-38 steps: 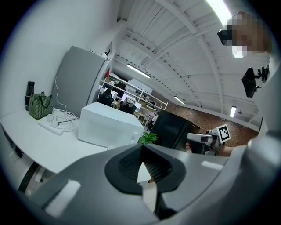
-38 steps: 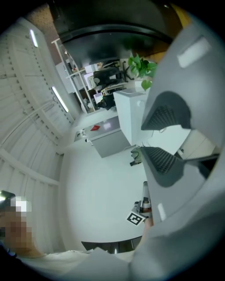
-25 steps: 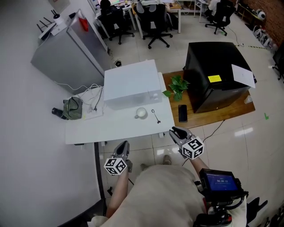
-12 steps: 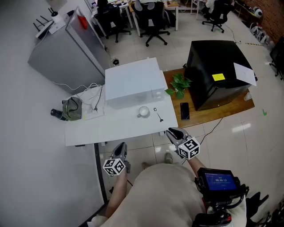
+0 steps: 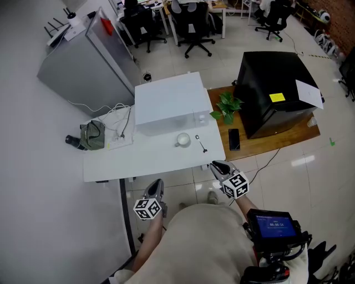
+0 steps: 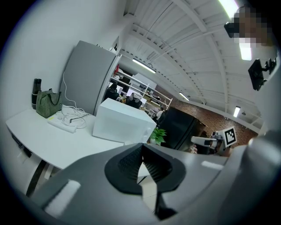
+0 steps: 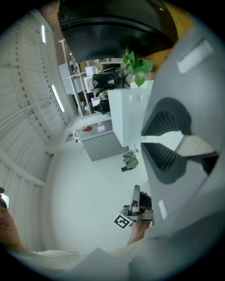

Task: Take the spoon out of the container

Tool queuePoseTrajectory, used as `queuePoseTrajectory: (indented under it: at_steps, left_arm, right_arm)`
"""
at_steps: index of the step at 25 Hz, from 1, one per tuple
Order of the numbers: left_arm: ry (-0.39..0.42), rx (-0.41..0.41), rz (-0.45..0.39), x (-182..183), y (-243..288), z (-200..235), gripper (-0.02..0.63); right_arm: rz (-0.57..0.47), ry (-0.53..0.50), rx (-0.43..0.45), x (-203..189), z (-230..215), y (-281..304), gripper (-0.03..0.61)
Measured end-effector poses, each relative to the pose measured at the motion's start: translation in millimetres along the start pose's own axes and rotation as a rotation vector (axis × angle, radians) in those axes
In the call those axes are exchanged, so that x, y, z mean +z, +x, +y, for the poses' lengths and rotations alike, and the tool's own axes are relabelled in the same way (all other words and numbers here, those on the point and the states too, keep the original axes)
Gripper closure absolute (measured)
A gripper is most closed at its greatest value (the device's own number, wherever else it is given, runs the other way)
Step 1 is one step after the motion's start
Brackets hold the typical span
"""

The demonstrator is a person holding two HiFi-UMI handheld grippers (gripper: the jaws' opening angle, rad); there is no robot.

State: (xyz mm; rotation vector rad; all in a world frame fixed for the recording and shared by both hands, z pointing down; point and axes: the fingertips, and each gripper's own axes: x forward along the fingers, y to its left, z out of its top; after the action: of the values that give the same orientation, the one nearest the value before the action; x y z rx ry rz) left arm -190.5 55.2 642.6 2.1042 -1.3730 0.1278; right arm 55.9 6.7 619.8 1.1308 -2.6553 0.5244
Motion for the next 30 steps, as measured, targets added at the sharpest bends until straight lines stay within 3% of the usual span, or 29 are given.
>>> queuePoseTrajectory:
  at_steps: [30]
  left_arm:
    - [0.018,-0.021,0.028,-1.5,-0.8,4.1,0.630]
  right_arm:
    - [0.066,-0.099,-0.089,-19.1,2.7,9.2,0.574]
